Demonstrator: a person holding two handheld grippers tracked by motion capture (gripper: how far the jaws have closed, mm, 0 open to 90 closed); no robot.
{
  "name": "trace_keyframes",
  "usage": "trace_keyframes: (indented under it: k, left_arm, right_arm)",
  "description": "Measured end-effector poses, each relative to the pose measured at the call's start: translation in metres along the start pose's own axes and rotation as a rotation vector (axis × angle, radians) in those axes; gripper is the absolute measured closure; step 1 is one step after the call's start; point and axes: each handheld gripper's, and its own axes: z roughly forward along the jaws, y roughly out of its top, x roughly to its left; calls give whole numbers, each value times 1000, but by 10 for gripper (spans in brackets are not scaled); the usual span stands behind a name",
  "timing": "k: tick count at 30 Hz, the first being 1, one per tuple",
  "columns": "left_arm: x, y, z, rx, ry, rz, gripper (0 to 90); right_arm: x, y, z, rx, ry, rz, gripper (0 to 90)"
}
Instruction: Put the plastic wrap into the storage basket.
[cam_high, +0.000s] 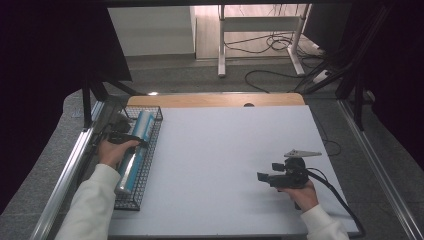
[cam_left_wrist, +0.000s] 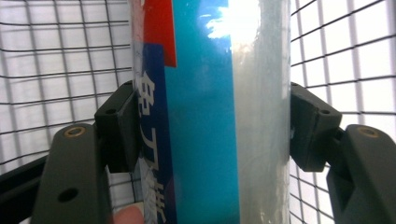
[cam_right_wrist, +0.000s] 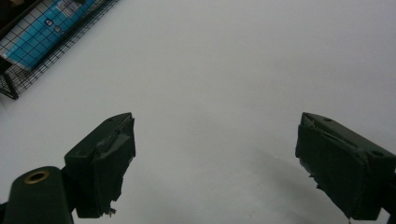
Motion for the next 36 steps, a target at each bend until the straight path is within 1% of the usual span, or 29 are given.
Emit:
trace_keyframes:
  k: [3,5,7,9,10,11,12,13,15,17,18,20,22,24,25,28,30,31,33,34,36]
  left_arm:
    - [1,0,9,5,3,-13,314]
    - [1,0,7,-4,3,-12,313]
    - [1,0,8,0,21,-17,312]
    - [1,0,7,-1,26,-16,308]
    - [0,0,5,-13,24,-13,300]
    - [-1,0,1,-36,25,-10,271]
    - [-3,-1,-5,-62,25,-7,240]
    - [-6,-1,-11,-80,24,4,222]
    - [-11,-5,-23,-107,28,49,189]
    - [-17,-12,-36,-153,51,91,166]
    - [-20,-17,-41,-181,60,100,160]
    - [-23,-27,-51,-212,48,134,158]
    - [-29,-37,-59,-230,40,171,157]
    - [-37,-50,-66,-252,35,228,161]
    - [-42,-58,-70,-273,36,260,165]
    - [-63,-83,-77,-313,-1,360,174]
    - [-79,-100,-80,-330,7,428,178]
    - [-86,-109,-81,-346,-8,452,179]
    - [-101,-124,-83,-360,-60,505,182]
    - [-106,-128,-83,-365,-75,519,181]
    - [-116,-138,-79,-375,-118,535,183]
  right_arm:
    - [0,0,0,0,0,-1,126]
    - [0,0,-1,0,0,-2,127]
    - [0,0,0,0,0,-1,127]
    - [0,0,0,-1,2,-1,127]
    - [0,0,-1,-1,2,-1,126]
    - [0,0,-1,-3,2,-2,126]
    - [1,0,-2,-4,1,1,126]
    - [1,0,-2,-7,1,2,126]
    - [1,0,-3,-9,3,1,127]
    - [1,0,-3,-12,4,-1,126]
    - [2,0,-4,-12,3,-5,126]
    - [2,0,-4,-14,4,-5,126]
    - [3,0,-5,-13,6,-10,127]
    - [3,0,-6,-17,5,-14,126]
    - [4,0,-6,-17,4,-19,126]
    - [4,-1,-7,-15,-4,-40,127]
    - [5,-2,-7,-11,-8,-59,127]
    - [6,-3,-7,-8,-12,-68,127]
    - [7,-4,-8,-8,-21,-84,126]
    - [9,-5,-8,-10,-24,-94,127]
    - [10,-7,-10,-13,-26,-105,127]
